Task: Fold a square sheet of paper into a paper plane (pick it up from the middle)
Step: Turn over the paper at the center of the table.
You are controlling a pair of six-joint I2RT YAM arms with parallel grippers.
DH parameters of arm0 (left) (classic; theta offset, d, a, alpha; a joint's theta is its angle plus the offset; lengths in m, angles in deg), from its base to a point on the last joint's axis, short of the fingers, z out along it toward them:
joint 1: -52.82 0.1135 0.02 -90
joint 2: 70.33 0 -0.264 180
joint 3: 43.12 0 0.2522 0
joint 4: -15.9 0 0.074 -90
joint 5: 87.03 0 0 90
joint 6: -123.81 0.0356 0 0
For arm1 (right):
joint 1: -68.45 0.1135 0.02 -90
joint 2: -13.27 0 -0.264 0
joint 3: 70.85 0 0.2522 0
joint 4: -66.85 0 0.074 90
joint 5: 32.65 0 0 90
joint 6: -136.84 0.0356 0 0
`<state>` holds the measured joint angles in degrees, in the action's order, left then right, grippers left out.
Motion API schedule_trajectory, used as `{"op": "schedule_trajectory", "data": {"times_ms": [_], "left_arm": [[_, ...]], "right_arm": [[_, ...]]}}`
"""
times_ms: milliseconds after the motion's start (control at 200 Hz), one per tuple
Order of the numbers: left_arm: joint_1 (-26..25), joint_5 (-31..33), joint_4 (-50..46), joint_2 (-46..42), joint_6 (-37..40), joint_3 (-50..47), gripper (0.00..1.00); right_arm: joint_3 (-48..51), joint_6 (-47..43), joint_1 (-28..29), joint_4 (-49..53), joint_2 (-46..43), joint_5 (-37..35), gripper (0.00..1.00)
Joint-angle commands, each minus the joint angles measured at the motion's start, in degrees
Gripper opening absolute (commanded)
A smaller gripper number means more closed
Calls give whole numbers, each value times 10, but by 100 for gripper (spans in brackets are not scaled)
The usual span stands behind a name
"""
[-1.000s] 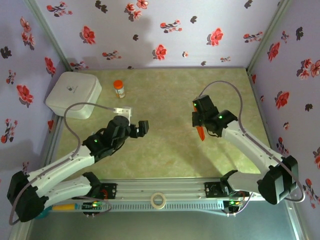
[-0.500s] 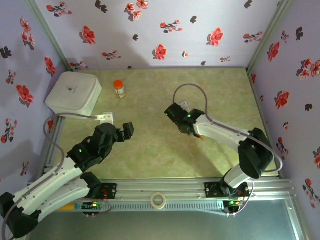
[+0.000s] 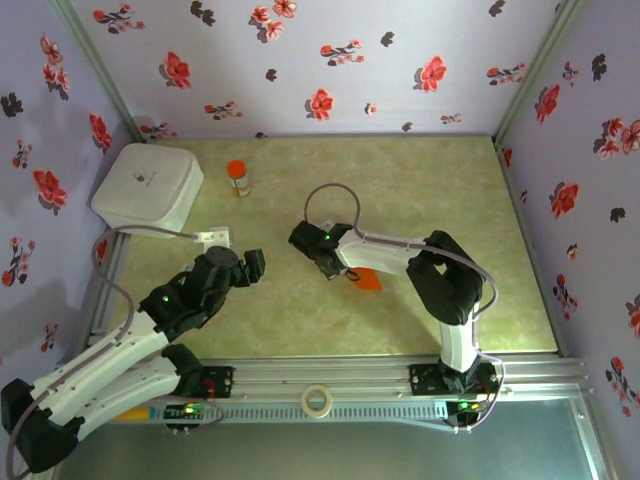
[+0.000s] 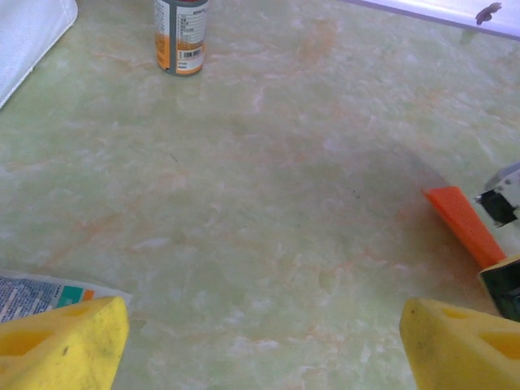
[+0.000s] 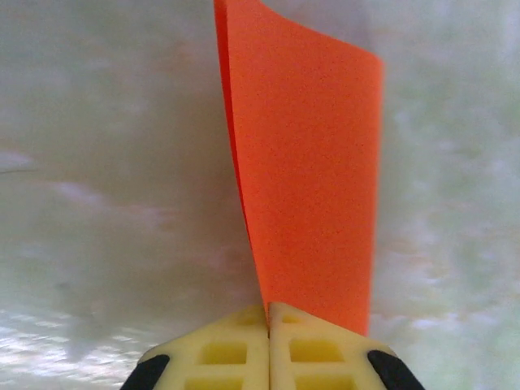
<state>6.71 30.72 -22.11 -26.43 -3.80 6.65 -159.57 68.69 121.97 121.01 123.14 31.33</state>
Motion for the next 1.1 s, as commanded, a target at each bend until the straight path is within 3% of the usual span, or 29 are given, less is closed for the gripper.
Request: {"op": "schedule_trajectory", "data": {"times_ms": [0, 60, 140, 375, 510, 625, 915, 1095], "left_arm": [[4, -11, -3, 12, -9, 16, 83], [4, -22, -2, 22, -10, 20, 79], [4, -32, -2, 41, -16, 27, 74], [5, -96, 18, 151, -12, 65, 60], [4, -150, 20, 248, -13, 114, 54], [2, -201, 37, 313, -25, 142, 48], [-9, -282, 100, 402, -77, 156, 50], [-22, -298, 107, 436, -85, 170, 50]], "right_arm": [[-8, 33, -10, -39, -14, 152, 20], [11, 49, -27, -76, -36, 223, 36], [60, 79, -62, -135, -83, 294, 45], [249, 156, -201, -332, -238, 494, 54], [301, 176, -276, -355, -252, 557, 47], [336, 193, -307, -380, -254, 582, 41], [346, 187, -325, -365, -225, 588, 21], [342, 178, -328, -356, -214, 594, 16]]}}
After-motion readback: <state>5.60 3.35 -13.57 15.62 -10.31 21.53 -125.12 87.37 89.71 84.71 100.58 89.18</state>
